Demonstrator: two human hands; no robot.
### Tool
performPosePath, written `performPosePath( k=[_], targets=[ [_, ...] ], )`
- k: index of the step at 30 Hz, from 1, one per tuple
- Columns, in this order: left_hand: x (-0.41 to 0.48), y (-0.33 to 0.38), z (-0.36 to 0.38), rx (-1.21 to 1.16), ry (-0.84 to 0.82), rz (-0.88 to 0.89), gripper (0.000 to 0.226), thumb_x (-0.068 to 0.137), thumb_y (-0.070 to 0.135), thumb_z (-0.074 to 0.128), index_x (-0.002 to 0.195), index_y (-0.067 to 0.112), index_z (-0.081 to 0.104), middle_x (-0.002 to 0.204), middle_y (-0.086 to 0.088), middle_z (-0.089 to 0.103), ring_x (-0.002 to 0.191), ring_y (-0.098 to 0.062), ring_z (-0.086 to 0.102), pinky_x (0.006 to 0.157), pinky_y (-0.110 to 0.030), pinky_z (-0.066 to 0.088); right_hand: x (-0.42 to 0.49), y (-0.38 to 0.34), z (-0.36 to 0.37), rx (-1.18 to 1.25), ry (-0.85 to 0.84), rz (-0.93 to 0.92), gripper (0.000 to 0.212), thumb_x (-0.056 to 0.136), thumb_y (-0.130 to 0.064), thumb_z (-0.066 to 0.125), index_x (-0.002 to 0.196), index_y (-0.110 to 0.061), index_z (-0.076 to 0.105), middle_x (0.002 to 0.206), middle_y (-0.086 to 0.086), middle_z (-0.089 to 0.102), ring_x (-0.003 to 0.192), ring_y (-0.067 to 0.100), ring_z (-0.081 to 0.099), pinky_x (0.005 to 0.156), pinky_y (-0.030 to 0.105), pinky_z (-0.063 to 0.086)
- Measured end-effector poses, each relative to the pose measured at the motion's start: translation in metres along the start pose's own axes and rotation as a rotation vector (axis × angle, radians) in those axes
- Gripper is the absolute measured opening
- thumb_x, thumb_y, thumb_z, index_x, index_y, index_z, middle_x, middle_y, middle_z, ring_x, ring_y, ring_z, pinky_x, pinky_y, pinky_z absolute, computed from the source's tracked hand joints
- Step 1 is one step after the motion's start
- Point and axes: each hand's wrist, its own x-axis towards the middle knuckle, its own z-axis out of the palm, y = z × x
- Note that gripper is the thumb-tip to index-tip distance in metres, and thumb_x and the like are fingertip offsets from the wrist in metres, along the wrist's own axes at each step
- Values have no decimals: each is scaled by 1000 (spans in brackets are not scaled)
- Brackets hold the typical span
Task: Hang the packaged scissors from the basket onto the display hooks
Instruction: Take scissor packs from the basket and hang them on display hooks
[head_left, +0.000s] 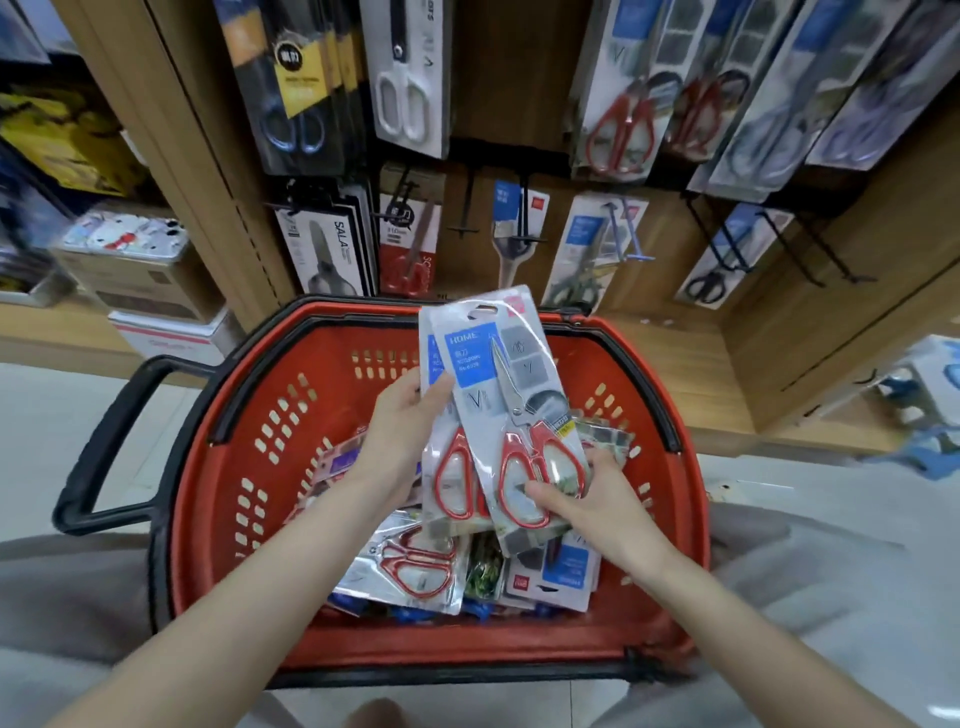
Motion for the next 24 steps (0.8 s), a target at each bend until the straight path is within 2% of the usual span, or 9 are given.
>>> performPosePath(
  k=[2,4,6,9,12,15,18,21,24],
  targets=[
    [3,6,3,73,-21,35,15,92,16,59,104,20,68,105,4,72,100,-14,67,94,-41,51,3,0,-4,-29,-35,-5,69,67,-50,79,119,-15,50,109,-5,67,100,7,64,92,31,51],
    [7,11,9,115,-11,58,15,88,14,65,99,22,70,101,5,73,97,-14,68,93,-44,52,6,-7,-9,-58,-47,-22,56,76,-40,75,119,-15,49,109,-6,64,101,6,61,88,21,48],
    [10,16,18,119,-10,78,17,83,11,71,93,24,71,96,4,74,94,-17,69,91,-48,53,13,-17,-15,-11,-20,-55,38,83,-31,71,114,-19,53,108,-7,63,101,6,60,84,18,47],
    [15,21,31,110,-36,101,14,86,14,68,93,26,70,95,5,74,94,-16,69,90,-47,53,26,-36,-29,137,94,-105,15,90,-20,63,105,-22,63,100,-1,71,91,12,67,79,23,53],
    [27,30,37,83,-8,143,18,94,18,57,97,32,68,102,9,72,100,-13,66,94,-42,51,41,-51,-52,200,212,-91,12,93,-17,58,103,-16,64,97,6,72,89,20,68,83,35,55],
    [42,45,38,60,12,178,18,96,17,53,99,29,66,102,7,71,98,-12,66,85,-30,52,55,-63,-80,235,302,-100,14,92,-16,60,104,-19,63,103,6,71,96,26,67,90,49,52],
    [58,59,38,69,4,246,16,96,16,53,101,24,66,99,9,71,88,-2,67,72,-17,51,67,-84,-107,223,325,-146,18,93,-17,58,111,-19,61,107,5,70,94,21,68,83,41,56],
    [77,74,39,116,0,299,16,96,18,53,103,25,66,101,9,71,93,-4,67,79,-25,52,85,-111,-135,213,380,-218,10,94,-16,56,101,-16,63,99,7,71,82,20,68,70,33,57],
    [96,87,44,114,-1,340,16,95,19,54,98,29,66,102,9,71,96,-6,66,80,-26,51,108,-138,-155,204,504,-249,14,94,-25,56,90,-13,62,94,14,71,85,31,69,81,49,56]
  ],
)
